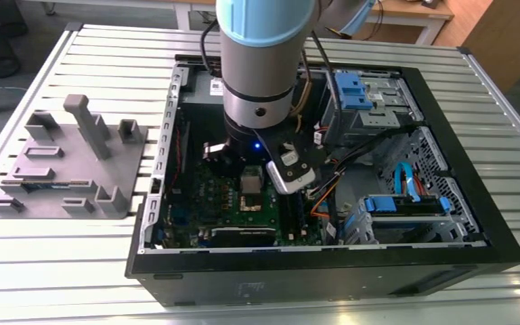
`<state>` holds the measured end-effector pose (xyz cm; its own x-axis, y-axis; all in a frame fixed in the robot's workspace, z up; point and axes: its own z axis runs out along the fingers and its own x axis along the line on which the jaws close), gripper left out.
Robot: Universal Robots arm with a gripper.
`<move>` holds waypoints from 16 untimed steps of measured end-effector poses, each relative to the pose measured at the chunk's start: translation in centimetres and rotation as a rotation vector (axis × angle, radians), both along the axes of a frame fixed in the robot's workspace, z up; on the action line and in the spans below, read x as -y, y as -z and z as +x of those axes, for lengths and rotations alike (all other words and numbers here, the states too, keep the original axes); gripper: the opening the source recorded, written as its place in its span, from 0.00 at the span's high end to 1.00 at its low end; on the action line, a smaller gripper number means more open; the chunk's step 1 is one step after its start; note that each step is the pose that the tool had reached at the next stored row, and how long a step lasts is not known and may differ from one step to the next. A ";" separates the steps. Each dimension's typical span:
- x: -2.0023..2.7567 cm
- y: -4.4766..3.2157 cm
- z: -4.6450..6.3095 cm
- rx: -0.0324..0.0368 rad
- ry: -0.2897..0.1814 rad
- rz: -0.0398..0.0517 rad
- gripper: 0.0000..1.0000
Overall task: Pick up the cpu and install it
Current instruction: 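Place the cpu into insertion slot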
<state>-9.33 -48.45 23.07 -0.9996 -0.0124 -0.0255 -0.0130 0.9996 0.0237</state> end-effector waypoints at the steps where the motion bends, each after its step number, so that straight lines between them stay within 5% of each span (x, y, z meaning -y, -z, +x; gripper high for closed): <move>1: 0.01 0.09 0.0 0.0000 0.001 -0.0005 0.53; 16: 0.43 1.29 0.0 0.0000 0.011 -0.0050 0.53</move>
